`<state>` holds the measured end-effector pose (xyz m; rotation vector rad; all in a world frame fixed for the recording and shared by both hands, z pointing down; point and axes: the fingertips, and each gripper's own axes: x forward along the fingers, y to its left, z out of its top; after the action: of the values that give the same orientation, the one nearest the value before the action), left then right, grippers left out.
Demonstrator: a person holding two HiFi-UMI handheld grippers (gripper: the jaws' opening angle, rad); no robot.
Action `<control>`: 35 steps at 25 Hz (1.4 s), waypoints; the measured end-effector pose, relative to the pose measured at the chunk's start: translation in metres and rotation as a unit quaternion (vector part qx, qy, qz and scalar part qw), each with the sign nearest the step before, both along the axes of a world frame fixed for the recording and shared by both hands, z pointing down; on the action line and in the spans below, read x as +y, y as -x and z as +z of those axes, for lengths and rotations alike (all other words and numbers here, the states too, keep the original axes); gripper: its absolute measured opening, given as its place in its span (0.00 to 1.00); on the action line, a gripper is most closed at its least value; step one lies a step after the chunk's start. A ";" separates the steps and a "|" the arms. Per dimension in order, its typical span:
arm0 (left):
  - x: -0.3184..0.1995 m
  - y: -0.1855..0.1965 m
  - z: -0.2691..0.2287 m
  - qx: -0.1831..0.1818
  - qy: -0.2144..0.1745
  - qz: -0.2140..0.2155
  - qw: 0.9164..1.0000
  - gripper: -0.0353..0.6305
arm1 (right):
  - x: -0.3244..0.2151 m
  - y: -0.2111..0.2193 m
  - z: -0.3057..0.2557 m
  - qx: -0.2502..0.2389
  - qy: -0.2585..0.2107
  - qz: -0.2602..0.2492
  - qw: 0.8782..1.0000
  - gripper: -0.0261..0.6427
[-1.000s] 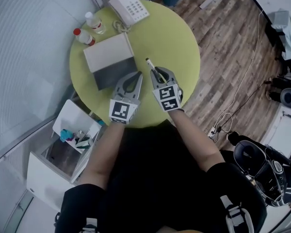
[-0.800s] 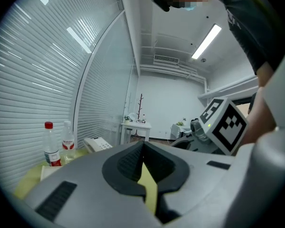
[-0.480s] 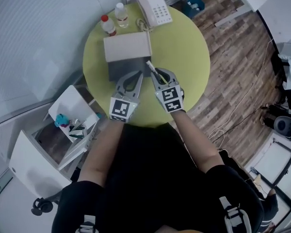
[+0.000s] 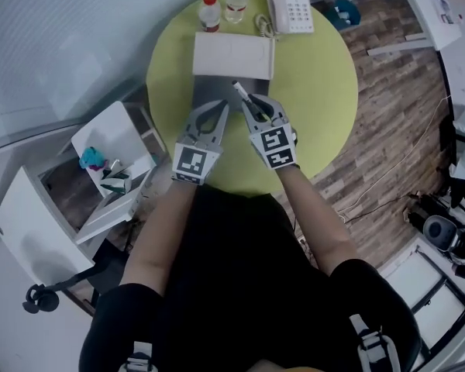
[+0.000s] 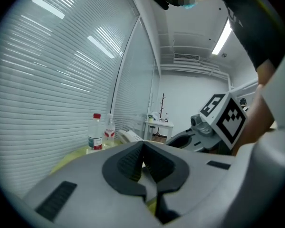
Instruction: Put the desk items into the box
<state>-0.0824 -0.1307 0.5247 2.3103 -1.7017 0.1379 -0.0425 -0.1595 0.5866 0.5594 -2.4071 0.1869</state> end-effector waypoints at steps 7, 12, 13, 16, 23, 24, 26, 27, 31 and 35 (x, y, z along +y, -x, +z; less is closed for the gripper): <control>0.009 0.034 0.031 -0.001 0.015 -0.038 0.999 0.07 | 0.006 0.037 0.028 0.010 -0.005 -0.063 0.998 0.14; 0.011 0.054 0.055 0.001 0.020 -0.062 0.998 0.07 | 0.008 0.057 0.057 0.034 -0.009 -0.107 0.994 0.14; 0.011 0.057 0.059 0.001 0.021 -0.066 0.998 0.07 | 0.007 0.061 0.062 0.039 -0.010 -0.115 0.993 0.14; 0.010 0.066 0.069 -0.005 0.017 -0.078 0.997 0.07 | 0.006 0.071 0.077 0.053 -0.010 -0.135 0.989 0.14; 0.011 0.078 0.087 0.002 0.032 -0.093 0.995 0.07 | 0.001 0.087 0.109 0.090 0.013 -0.164 0.982 0.14; 0.011 0.079 0.089 0.003 0.034 -0.094 0.995 0.07 | 0.001 0.088 0.113 0.094 0.017 -0.166 0.981 0.14; 0.010 0.081 0.093 -0.001 0.028 -0.095 0.995 0.07 | 0.002 0.090 0.121 0.104 0.023 -0.172 0.979 0.14; 0.009 0.083 0.094 -0.003 0.027 -0.095 0.995 0.07 | 0.003 0.091 0.124 0.108 0.026 -0.175 0.978 0.14; 0.009 0.090 0.099 0.000 0.029 -0.103 0.994 0.07 | 0.006 0.094 0.136 0.125 0.038 -0.183 0.974 0.14; 0.009 0.094 0.101 -0.002 0.030 -0.106 0.994 0.07 | 0.009 0.094 0.148 0.143 0.056 -0.186 0.971 0.14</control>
<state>-0.1763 -0.1215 0.6257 2.0723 -1.9038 0.1482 -0.1369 -0.1507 0.7346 0.0699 -2.1557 0.0724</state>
